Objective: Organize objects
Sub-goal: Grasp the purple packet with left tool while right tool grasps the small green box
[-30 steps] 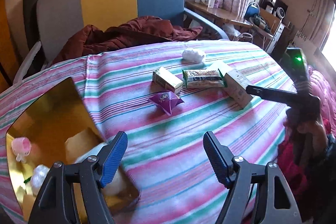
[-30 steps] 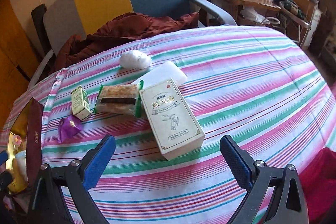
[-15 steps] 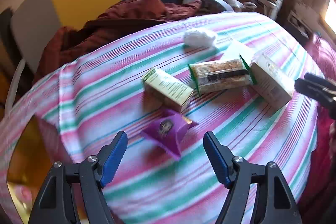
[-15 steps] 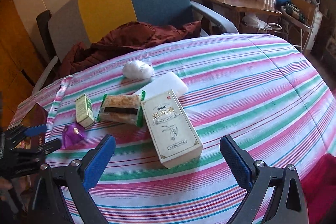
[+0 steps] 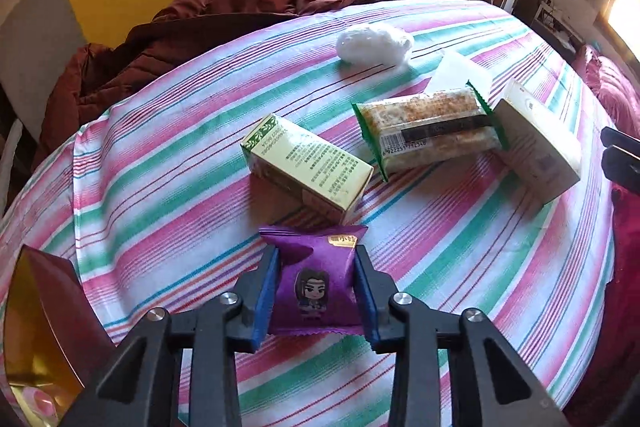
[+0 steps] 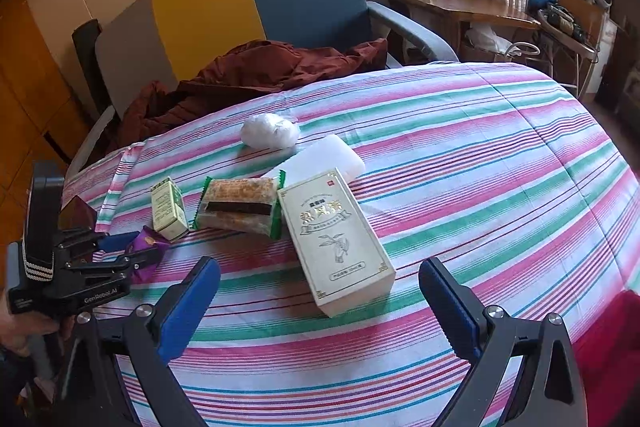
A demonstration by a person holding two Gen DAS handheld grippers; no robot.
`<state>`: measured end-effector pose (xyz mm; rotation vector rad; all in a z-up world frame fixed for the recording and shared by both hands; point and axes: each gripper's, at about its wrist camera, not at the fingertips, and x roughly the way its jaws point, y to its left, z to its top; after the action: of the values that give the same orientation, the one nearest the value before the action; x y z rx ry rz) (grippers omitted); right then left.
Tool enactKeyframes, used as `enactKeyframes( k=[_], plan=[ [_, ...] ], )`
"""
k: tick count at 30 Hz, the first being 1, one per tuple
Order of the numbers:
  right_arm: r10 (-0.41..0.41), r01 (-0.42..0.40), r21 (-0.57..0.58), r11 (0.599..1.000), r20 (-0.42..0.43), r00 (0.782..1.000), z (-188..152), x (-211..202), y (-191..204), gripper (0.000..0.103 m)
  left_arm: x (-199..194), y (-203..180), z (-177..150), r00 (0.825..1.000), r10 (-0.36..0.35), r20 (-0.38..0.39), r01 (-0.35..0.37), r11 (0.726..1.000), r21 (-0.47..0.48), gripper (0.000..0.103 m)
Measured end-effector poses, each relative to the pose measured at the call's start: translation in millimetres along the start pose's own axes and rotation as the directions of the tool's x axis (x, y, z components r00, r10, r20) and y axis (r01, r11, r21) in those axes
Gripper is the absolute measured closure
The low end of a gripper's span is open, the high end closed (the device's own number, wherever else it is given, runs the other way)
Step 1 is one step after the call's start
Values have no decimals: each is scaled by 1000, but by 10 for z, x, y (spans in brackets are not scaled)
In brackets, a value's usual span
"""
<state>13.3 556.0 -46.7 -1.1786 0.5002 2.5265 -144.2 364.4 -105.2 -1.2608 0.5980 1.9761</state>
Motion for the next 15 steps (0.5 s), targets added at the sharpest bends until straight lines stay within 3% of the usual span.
enactKeyframes(
  k=[4,10,12,15],
  plan=[
    [25,-25,-35,999,-13,1000,57,-26,184,3,-161,84,-60,999,-35,33,37,997,-75,68],
    [129,-136,-156,978,-52,990,295,192,749,4,-547,334,-211,994,-45,98,65,975,-213,68],
    [152,-166,-216,962,-76,985,346,342,1016,7,-659,415,-269,992,-50,119,79,966,-246,68],
    [161,-192,-283,940,-129,979,381,663,1391,20,-835,512,-362,987,-43,153,85,955,-283,68]
  ],
)
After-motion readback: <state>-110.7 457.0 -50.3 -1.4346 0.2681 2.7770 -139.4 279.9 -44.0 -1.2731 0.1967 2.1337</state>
